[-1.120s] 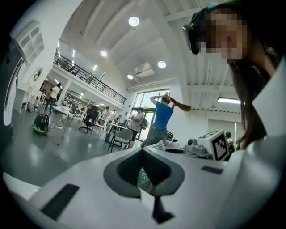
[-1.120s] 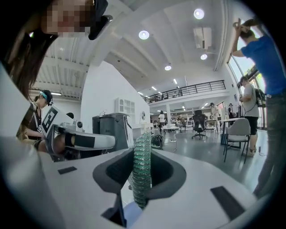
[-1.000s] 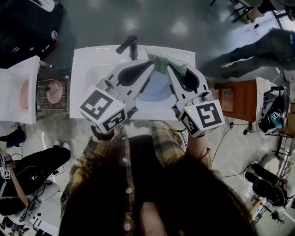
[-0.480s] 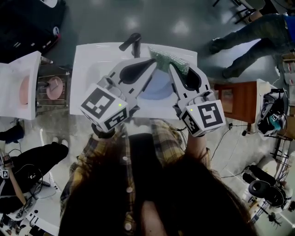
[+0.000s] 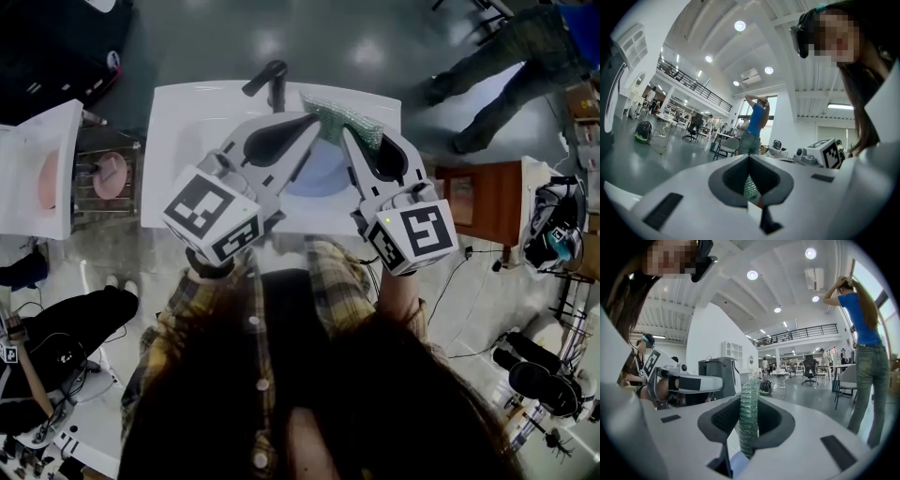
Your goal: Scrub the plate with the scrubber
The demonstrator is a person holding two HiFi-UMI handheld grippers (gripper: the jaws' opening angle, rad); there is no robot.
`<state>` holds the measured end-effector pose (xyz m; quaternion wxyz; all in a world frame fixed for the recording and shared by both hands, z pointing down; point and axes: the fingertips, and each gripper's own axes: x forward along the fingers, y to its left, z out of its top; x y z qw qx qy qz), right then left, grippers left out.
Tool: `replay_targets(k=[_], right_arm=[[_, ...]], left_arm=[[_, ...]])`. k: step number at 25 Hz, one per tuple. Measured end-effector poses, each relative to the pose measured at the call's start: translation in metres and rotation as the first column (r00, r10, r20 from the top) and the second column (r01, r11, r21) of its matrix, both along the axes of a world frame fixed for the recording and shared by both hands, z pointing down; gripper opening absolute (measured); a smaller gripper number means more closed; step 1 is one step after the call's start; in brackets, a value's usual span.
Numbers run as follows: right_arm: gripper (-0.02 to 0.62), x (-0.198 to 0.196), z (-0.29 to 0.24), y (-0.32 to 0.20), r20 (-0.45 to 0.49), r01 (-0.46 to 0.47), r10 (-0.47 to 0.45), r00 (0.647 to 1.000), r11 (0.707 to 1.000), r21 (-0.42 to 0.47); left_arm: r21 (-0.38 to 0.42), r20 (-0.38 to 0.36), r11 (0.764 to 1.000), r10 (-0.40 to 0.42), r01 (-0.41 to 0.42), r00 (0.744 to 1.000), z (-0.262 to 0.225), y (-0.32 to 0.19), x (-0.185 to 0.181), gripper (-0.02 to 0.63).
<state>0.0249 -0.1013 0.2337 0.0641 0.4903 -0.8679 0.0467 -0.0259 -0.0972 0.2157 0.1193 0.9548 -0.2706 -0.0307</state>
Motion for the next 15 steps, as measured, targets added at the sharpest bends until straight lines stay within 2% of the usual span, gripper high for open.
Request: replay_targets(k=[8,15], right_arm=[[0.097,0.005,0.001,0.004,-0.010,-0.001,0.001,1.000,1.000,-0.006],[0.097,0.009,0.001,0.005,-0.016,-0.006,0.006,1.000,1.000,-0.012]], left_arm=[[0.004,-0.015,1.000,0.018,-0.018,1.000,-0.005,0.007,0.008,0.014],[-0.002,-0.121,1.000,0.027,-0.028,0.992,-0.025,0.009,0.005,0.014]])
